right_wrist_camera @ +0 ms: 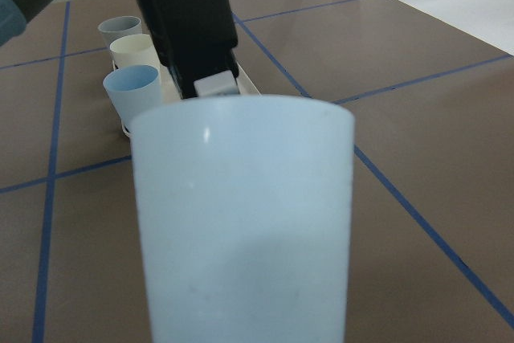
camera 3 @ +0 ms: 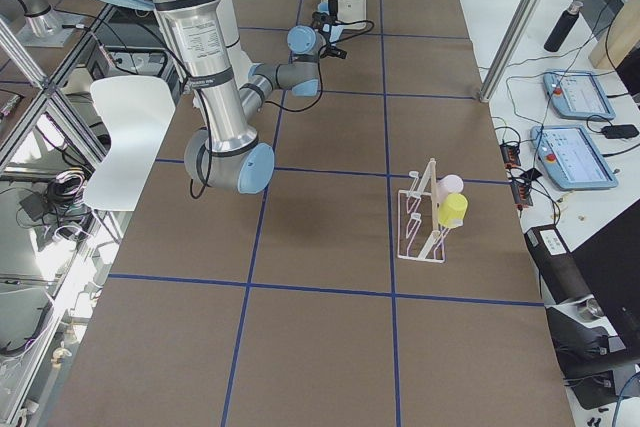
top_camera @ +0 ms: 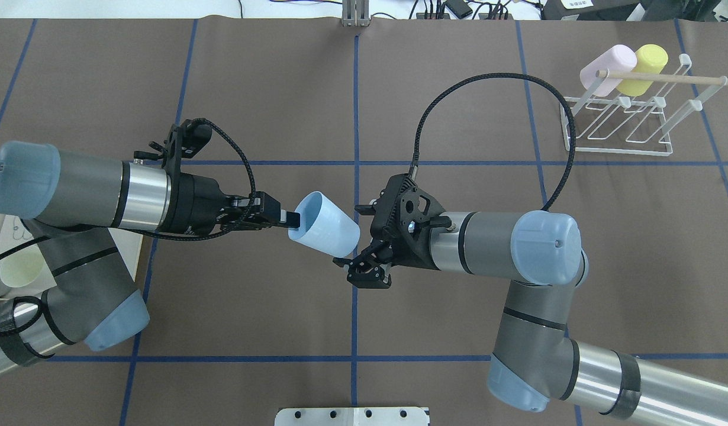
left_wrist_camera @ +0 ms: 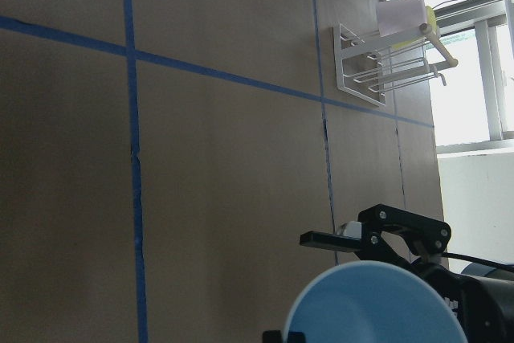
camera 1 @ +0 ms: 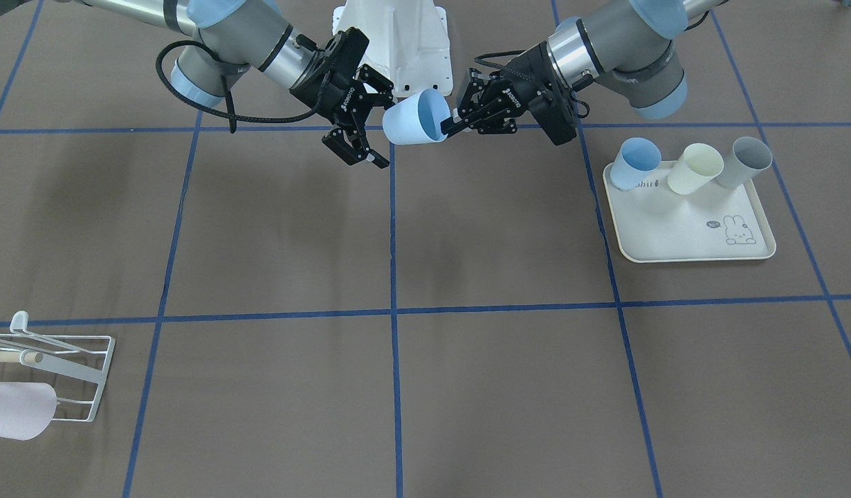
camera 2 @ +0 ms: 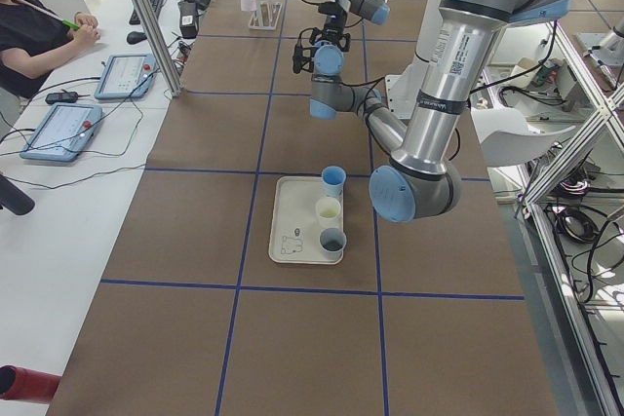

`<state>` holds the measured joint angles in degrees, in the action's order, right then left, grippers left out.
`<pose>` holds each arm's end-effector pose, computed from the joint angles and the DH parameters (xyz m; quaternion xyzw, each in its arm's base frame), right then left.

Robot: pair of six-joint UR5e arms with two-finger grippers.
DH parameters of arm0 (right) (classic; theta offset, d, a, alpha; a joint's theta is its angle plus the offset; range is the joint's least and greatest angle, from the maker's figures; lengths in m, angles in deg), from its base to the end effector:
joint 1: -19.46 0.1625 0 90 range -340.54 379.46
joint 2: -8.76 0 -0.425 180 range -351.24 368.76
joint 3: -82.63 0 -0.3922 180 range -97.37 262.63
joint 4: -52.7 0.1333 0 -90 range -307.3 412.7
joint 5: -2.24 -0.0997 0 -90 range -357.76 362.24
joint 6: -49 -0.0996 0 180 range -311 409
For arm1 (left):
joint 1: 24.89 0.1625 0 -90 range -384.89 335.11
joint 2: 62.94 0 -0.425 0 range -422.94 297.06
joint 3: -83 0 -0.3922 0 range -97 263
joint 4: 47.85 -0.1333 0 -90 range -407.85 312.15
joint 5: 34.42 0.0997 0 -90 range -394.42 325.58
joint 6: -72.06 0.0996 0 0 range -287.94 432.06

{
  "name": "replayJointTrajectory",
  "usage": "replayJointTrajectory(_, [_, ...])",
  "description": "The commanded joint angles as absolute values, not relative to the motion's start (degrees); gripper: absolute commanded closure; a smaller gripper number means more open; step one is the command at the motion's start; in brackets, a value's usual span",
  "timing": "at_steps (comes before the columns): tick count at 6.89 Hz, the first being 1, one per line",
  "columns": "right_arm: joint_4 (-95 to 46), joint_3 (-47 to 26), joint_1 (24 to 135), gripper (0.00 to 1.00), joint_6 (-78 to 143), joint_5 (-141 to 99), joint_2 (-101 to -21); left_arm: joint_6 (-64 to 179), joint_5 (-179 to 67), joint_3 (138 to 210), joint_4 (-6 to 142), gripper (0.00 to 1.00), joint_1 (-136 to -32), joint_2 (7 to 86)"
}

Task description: Transfer IKEA cup to right arm and place on rack

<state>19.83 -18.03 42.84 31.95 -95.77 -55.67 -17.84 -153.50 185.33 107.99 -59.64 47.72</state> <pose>-0.4964 -0.3447 0.2088 0.5088 -0.5198 -0.3330 0.6001 0.4032 -0.3830 0.2347 0.0643 0.7503 -0.0055 0.6579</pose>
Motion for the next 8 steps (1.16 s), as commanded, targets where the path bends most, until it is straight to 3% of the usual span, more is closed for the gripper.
replayJointTrajectory(1, [19.83, -18.09, 42.83, 0.02, 31.95, -95.76, -55.58, -17.85, -151.85, 184.61, 107.98, 1.0, -58.29, 48.24])
replayJointTrajectory(6, [30.11, -14.31, 41.87, 0.04, 32.03, -95.59, -56.02, -17.85, -152.02, 184.6, 108.16, 1.0, -58.2, 48.24])
replayJointTrajectory(8, [30.11, -14.4, 41.87, 0.12, 32.03, -95.59, -55.84, -18.02, -151.93, 184.78, 108.16, 1.0, -58.29, 48.15])
